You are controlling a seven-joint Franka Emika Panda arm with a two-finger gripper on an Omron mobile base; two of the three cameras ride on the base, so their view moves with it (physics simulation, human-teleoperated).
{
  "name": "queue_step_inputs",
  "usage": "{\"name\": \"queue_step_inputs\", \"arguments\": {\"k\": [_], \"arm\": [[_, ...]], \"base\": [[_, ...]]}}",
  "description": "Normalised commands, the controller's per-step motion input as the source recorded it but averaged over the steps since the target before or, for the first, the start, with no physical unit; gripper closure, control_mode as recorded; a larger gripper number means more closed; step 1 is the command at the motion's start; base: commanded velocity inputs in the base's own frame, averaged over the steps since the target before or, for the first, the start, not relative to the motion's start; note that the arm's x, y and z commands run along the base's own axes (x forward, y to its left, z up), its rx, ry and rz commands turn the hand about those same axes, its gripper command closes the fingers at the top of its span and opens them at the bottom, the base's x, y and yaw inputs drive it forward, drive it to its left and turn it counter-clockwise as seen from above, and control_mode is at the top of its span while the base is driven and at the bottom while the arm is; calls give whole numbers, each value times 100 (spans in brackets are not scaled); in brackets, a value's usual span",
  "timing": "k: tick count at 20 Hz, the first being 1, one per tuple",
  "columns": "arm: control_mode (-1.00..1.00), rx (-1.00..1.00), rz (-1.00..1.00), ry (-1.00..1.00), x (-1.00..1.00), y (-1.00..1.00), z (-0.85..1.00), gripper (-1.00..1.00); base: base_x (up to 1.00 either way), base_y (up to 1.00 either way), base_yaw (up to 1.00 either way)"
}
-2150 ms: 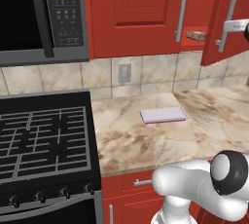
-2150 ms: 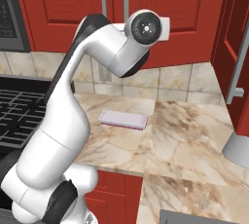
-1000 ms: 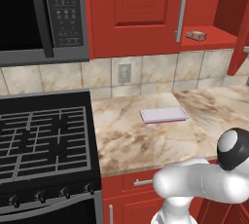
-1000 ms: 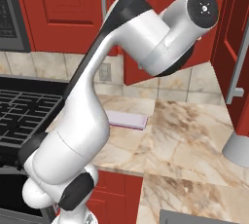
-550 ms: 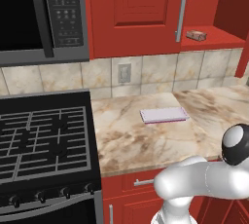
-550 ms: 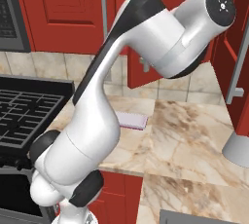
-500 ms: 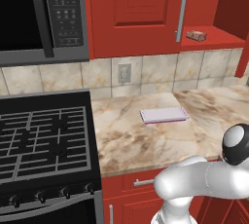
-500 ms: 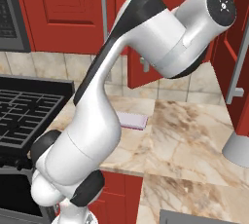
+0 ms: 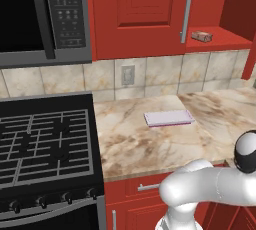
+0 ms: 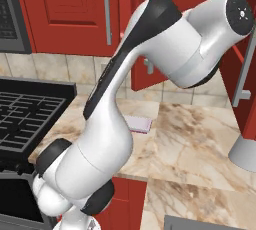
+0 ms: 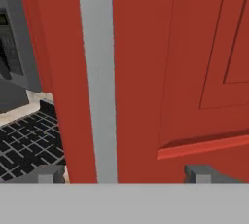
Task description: Pick the bar soap and bar soap from the cabinet and place them on the counter.
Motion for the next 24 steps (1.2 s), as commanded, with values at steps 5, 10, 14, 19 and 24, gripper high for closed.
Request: {"name": "queue_step_inputs", "arguments": {"k": [5, 10, 14, 19, 24], "arm": [[-100, -1, 0, -18, -45, 0, 0, -100], [-100, -4, 0, -23, -66, 0, 2, -100], [-100, -7, 0, -25, -69, 9, 3, -100], [-100, -9, 0, -22, -58, 24, 4, -100], [-100, -12, 0, -19, -51, 25, 1, -100]], "base": [[0, 0, 0], [0, 0, 0], [0, 0, 0], [0, 0, 0], [0, 0, 0]]}}
